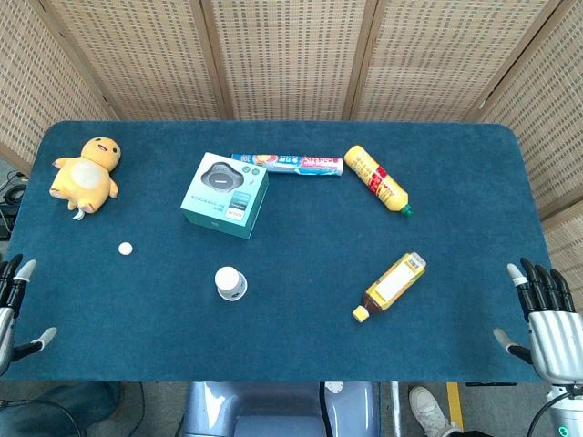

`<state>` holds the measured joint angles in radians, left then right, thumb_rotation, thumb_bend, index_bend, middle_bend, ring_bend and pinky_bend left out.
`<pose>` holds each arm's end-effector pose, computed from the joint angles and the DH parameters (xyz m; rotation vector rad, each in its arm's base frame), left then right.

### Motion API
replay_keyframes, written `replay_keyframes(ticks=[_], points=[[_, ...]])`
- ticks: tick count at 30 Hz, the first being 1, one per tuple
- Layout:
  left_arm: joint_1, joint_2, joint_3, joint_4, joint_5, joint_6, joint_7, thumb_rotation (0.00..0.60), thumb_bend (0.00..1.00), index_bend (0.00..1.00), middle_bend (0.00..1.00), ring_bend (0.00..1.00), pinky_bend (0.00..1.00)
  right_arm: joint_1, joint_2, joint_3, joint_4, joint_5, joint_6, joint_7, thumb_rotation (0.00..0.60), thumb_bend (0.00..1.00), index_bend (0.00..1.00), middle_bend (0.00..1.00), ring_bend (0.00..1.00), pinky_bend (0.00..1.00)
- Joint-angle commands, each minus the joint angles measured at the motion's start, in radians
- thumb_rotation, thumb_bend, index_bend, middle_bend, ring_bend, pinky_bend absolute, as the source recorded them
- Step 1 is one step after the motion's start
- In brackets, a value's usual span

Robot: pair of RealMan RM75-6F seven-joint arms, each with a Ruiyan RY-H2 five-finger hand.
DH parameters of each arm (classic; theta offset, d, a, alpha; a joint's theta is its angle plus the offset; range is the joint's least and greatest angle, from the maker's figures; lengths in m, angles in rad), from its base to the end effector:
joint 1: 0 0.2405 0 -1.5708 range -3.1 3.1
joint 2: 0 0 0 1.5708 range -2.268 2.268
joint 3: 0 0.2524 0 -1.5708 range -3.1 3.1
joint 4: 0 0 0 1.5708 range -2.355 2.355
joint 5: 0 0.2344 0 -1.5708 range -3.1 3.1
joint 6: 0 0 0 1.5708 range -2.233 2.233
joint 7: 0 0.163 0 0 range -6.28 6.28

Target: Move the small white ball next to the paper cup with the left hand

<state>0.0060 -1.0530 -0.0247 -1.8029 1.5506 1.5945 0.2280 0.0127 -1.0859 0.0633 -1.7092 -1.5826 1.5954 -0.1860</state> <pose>-0.2864 0.1667 0.1487 -1.3622 -0.8015 -0.8332 -0.2924 -0.1808 0.1503 1.3787 -0.7306 0.8779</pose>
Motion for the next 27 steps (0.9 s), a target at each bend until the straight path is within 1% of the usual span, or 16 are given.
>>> replay_keyframes(ticks=[1, 7, 11, 14, 16, 18, 20, 22, 24, 27], points=[[0.001, -0.001, -0.001, 0.003, -0.006, 0.001, -0.001, 0.6, 0.14, 0.0, 0.0, 0.0, 0.0, 0.0, 0.002, -0.001, -0.002, 0.002, -0.002, 0.003, 0.6, 0.0, 0.0, 0.0, 0.0, 0.0], [-0.011, -0.007, -0.009, 0.019, -0.009, -0.012, -0.01, 0.6, 0.15, 0.0, 0.0, 0.0, 0.0, -0.002, 0.007, -0.003, -0.006, 0.001, -0.002, 0.008, 0.6, 0.0, 0.0, 0.0, 0.0, 0.0], [-0.065, -0.02, -0.034, 0.059, -0.045, -0.097, -0.039, 0.6, 0.14, 0.0, 0.0, 0.0, 0.0, -0.002, 0.013, 0.0, -0.012, 0.01, -0.006, 0.019, 0.6, 0.0, 0.0, 0.0, 0.0, 0.0], [-0.147, -0.04, -0.082, 0.117, -0.089, -0.204, -0.097, 0.6, 0.12, 0.0, 0.0, 0.0, 0.0, 0.002, 0.015, 0.003, -0.012, 0.018, -0.012, 0.023, 0.6, 0.0, 0.0, 0.0, 0.0, 0.0], [-0.228, -0.073, -0.119, 0.22, -0.103, -0.295, -0.145, 0.6, 0.13, 0.0, 0.0, 0.0, 0.0, 0.006, 0.013, 0.007, -0.011, 0.029, -0.022, 0.019, 0.6, 0.0, 0.0, 0.0, 0.0, 0.0], [-0.299, -0.114, -0.134, 0.331, -0.099, -0.375, -0.17, 0.6, 0.14, 0.03, 0.0, 0.0, 0.0, 0.011, 0.009, 0.01, -0.01, 0.041, -0.033, 0.011, 0.6, 0.0, 0.0, 0.0, 0.0, 0.0], [-0.35, -0.155, -0.136, 0.424, -0.092, -0.434, -0.194, 0.6, 0.15, 0.1, 0.0, 0.0, 0.0, 0.015, 0.005, 0.013, -0.008, 0.052, -0.042, 0.0, 0.6, 0.0, 0.0, 0.0, 0.0, 0.0], [-0.39, -0.193, -0.134, 0.504, -0.092, -0.487, -0.215, 0.6, 0.18, 0.2, 0.0, 0.0, 0.0, 0.019, 0.0, 0.017, -0.005, 0.063, -0.049, -0.012, 0.6, 0.0, 0.0, 0.0, 0.0, 0.0], [-0.439, -0.249, -0.13, 0.616, -0.096, -0.554, -0.246, 0.6, 0.21, 0.25, 0.0, 0.0, 0.0, 0.024, -0.009, 0.022, 0.002, 0.08, -0.061, -0.026, 0.6, 0.0, 0.0, 0.0, 0.0, 0.0], [-0.481, -0.315, -0.123, 0.744, -0.095, -0.599, -0.274, 0.6, 0.23, 0.29, 0.0, 0.0, 0.0, 0.032, -0.018, 0.028, 0.01, 0.104, -0.079, -0.041, 0.6, 0.0, 0.0, 0.0, 0.0, 0.0]])
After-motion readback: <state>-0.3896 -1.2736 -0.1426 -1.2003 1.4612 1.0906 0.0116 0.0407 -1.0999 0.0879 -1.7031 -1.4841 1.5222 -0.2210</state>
